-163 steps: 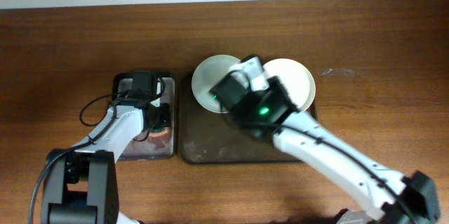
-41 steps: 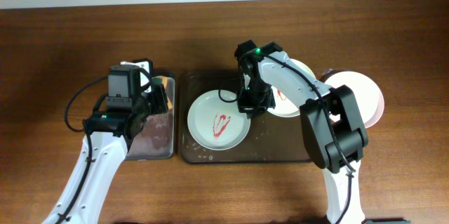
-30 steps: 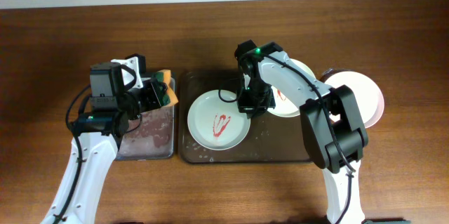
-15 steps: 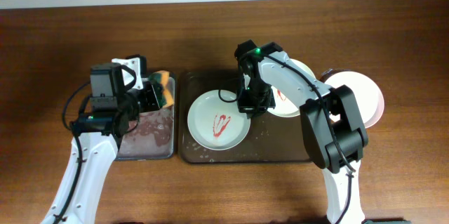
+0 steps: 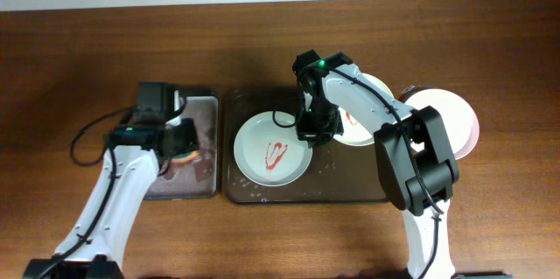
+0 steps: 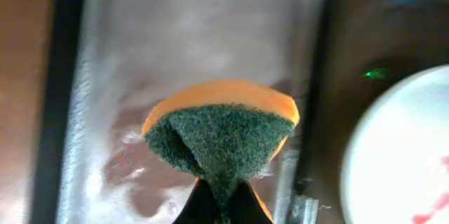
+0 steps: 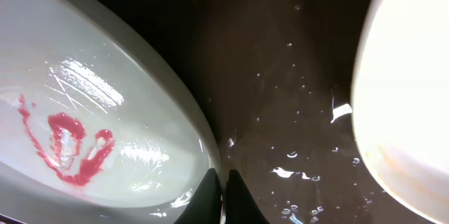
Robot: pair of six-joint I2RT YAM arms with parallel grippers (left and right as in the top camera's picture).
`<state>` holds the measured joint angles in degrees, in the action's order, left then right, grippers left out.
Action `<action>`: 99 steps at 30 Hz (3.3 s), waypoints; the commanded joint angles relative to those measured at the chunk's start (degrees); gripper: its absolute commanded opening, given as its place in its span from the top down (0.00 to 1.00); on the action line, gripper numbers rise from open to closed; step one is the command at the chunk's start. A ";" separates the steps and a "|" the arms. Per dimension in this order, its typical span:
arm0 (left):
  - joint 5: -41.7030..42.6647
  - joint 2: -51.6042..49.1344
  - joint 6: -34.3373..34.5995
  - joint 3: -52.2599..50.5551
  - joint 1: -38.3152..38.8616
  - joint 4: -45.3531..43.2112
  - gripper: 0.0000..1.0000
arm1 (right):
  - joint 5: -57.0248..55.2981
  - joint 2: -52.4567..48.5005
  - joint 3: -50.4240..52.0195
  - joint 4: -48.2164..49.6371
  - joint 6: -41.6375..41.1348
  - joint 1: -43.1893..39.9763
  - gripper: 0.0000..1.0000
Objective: Clean dirty plates on tray and stack at the side
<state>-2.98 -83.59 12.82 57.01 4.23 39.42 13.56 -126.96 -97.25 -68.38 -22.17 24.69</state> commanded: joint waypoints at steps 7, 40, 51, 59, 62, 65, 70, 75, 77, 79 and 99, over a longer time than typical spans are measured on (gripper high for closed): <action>16.15 -7.06 18.86 1.86 17.31 -9.01 1.00 | -0.26 0.59 0.59 -0.66 -0.35 -0.33 0.96; 8.92 -19.21 14.93 1.88 20.59 -11.43 1.00 | -0.09 0.59 0.59 -0.85 0.70 -0.33 0.96; 16.04 -16.13 22.56 1.97 22.05 -15.76 1.00 | -0.09 0.59 0.59 -0.90 0.70 -0.33 0.96; 27.08 -24.00 25.73 1.97 22.40 -23.67 1.00 | -0.09 0.59 0.59 -1.27 0.72 -0.33 0.96; 22.36 -24.06 22.51 1.97 22.23 -21.88 1.00 | -0.09 0.59 0.59 -1.27 0.72 -0.33 0.96; 14.73 -23.82 21.09 1.97 21.53 -16.28 1.00 | -0.09 0.59 0.59 -1.27 0.72 -0.33 0.96; 11.89 -18.97 16.06 1.97 18.51 -14.25 1.00 | -0.09 0.59 0.59 -1.27 0.74 -0.33 0.96; 11.54 -10.78 9.55 1.97 17.44 -11.43 1.00 | -1.20 0.63 0.59 -1.25 2.89 -0.35 0.96; 10.29 -7.54 6.78 1.99 17.33 -8.83 1.00 | -3.10 1.57 0.59 -1.27 3.93 -0.33 0.96; 5.38 -5.57 6.58 1.97 16.44 -6.10 1.00 | -6.43 4.02 0.59 -1.27 3.96 -0.35 0.96; 0.15 -5.88 -9.81 0.81 -0.81 0.13 1.00 | -35.34 21.73 0.59 -1.95 5.42 8.81 0.96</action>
<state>-2.42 -89.47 4.08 58.26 3.77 39.68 -17.80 -106.65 -96.62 -69.93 -16.49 33.32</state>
